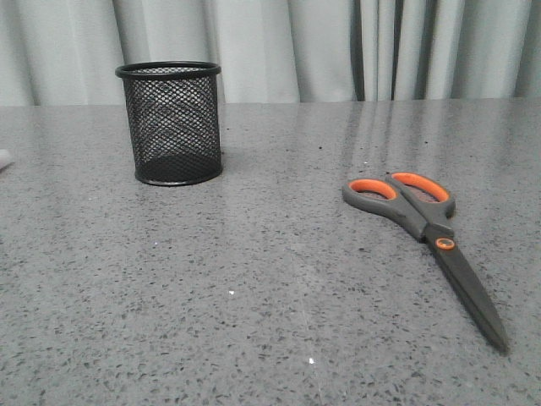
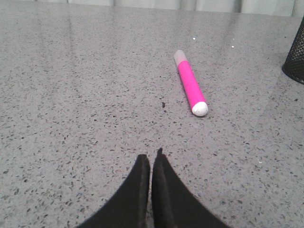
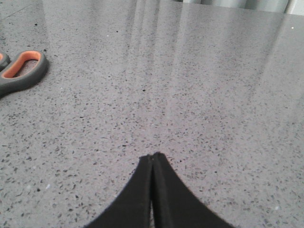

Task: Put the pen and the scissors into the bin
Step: 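Lower the left gripper over the pink highlighter and close on it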

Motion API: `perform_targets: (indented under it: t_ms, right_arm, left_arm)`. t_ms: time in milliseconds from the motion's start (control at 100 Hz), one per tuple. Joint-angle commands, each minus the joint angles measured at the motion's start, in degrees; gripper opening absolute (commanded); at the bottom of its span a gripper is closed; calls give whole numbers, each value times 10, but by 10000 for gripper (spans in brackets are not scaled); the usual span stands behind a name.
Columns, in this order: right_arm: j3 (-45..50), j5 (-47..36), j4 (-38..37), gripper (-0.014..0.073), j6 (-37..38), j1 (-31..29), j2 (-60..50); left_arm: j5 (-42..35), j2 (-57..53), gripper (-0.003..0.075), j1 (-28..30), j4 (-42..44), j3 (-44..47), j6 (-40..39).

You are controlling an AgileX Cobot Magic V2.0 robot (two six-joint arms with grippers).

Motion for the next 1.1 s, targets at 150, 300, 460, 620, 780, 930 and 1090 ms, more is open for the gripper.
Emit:
perform_targets:
  t_ms: [150, 300, 460, 620, 780, 930, 1090]
  right_arm:
    - [9, -22, -1, -61, -3, -4, -11]
    - [9, -22, -1, -61, -3, -4, -11]
    - [9, -22, -1, -61, -3, -4, -11]
    - [9, -26, -2, -61, -3, -4, -11]
    - [9, -112, -47, -61, -2, -4, -11]
    - [9, -241, -2, -61, 3, -4, -11]
    - [9, -243, 88, -61, 33, -4, -11]
  left_arm:
    - [-31, -18, -19, 0, 1, 25, -7]
    - [-31, -18, -19, 0, 1, 25, -7]
    - [-31, -18, -19, 0, 1, 25, -7]
    - [-31, -18, -19, 0, 1, 25, -7]
    - [-31, -18, -19, 0, 1, 25, -7]
    - [-33, -18, -19, 0, 5, 25, -7]
    - [-81, -18, -19, 0, 13, 25, -7]
